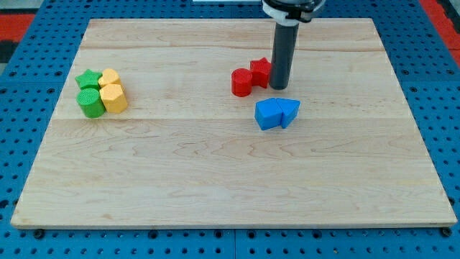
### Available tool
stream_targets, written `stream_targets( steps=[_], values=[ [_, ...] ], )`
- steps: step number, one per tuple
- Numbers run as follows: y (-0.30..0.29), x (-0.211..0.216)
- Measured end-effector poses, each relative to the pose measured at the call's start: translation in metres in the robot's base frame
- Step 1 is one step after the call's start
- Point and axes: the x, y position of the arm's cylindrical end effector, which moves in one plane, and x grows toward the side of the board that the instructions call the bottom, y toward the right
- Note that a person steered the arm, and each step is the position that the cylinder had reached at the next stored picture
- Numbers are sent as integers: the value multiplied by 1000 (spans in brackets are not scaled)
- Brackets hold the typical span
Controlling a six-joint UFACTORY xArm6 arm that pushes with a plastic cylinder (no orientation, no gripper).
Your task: Slide the red star to the top side
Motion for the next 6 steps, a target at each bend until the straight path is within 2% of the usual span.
stream_targets(
  steps=[1, 2, 3, 4, 5, 6],
  values=[
    [-20, 7],
    [-31, -12],
    [-20, -56],
    [24, -88],
    [11, -82],
    [-37, -74]
  ],
)
